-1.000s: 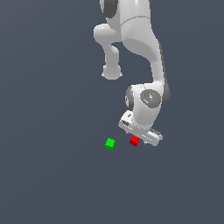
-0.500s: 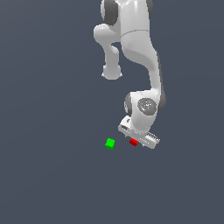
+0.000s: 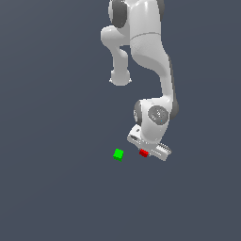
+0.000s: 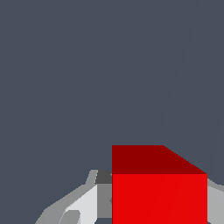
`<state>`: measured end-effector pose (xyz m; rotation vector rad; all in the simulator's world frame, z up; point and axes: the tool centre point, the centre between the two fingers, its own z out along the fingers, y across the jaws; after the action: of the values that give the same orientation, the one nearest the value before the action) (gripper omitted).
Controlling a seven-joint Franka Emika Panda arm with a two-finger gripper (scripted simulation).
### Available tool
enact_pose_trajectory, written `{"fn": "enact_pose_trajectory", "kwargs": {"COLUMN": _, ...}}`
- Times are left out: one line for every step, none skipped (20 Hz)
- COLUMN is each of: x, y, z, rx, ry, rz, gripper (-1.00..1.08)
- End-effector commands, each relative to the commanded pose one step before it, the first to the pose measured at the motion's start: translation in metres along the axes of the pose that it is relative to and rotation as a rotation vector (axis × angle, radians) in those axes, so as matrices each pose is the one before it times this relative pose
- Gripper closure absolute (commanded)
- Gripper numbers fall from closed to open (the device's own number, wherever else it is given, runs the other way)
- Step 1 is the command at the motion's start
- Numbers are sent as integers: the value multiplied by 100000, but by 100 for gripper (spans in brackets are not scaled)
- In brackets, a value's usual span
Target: Stack the red cube on top of the green cube.
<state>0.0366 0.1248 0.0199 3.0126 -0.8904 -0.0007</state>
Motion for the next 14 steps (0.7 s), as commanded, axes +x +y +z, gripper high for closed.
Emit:
{"fn": "enact_pose_trajectory", "kwargs": {"x": 8, "y": -16, "z": -10, "rx": 30, "ry": 30, "rz": -12, "gripper": 108}}
{"fn": "enact_pose_trajectory", "kwargs": {"x": 0, "y": 0, "z": 0, "rx": 0, "ry": 0, "rz": 0, "gripper": 108}}
{"fn": "enact_pose_trajectory", "kwargs": {"x": -7, "y": 10, "z": -7, "rx": 0, "ry": 0, "rz": 0, "gripper": 108}}
{"fn": "enact_pose_trajectory", "kwargs": {"x": -2, "y": 1, "z": -29, "rx": 0, "ry": 0, "rz": 0, "gripper": 108}}
{"fn": "enact_pose_trajectory", "kwargs": {"x": -5, "y": 4, "z": -87, "rx": 0, "ry": 0, "rz": 0, "gripper": 108}}
{"fn": "enact_pose_trajectory", "kwargs": {"x": -8, "y": 6, "z": -147, "rx": 0, "ry": 0, "rz": 0, "gripper": 108}}
{"fn": "enact_pose_trajectory", "kwargs": {"x": -10, "y": 8, "z": -208, "rx": 0, "ry": 0, "rz": 0, "gripper": 108}}
{"fn": "enact_pose_trajectory", "kwargs": {"x": -11, "y": 9, "z": -272, "rx": 0, "ry": 0, "rz": 0, "gripper": 108}}
{"fn": "enact_pose_trajectory", "kwargs": {"x": -11, "y": 9, "z": -337, "rx": 0, "ry": 0, "rz": 0, "gripper": 108}}
{"fn": "enact_pose_trajectory", "kwargs": {"x": -11, "y": 9, "z": -405, "rx": 0, "ry": 0, "rz": 0, "gripper": 108}}
{"fn": "enact_pose_trajectory", "kwargs": {"x": -10, "y": 8, "z": -474, "rx": 0, "ry": 0, "rz": 0, "gripper": 108}}
{"fn": "enact_pose_trajectory", "kwargs": {"x": -10, "y": 8, "z": -546, "rx": 0, "ry": 0, "rz": 0, "gripper": 108}}
{"fn": "enact_pose_trajectory", "kwargs": {"x": -9, "y": 8, "z": -620, "rx": 0, "ry": 0, "rz": 0, "gripper": 108}}
{"fn": "enact_pose_trajectory", "kwargs": {"x": -9, "y": 7, "z": -695, "rx": 0, "ry": 0, "rz": 0, "gripper": 108}}
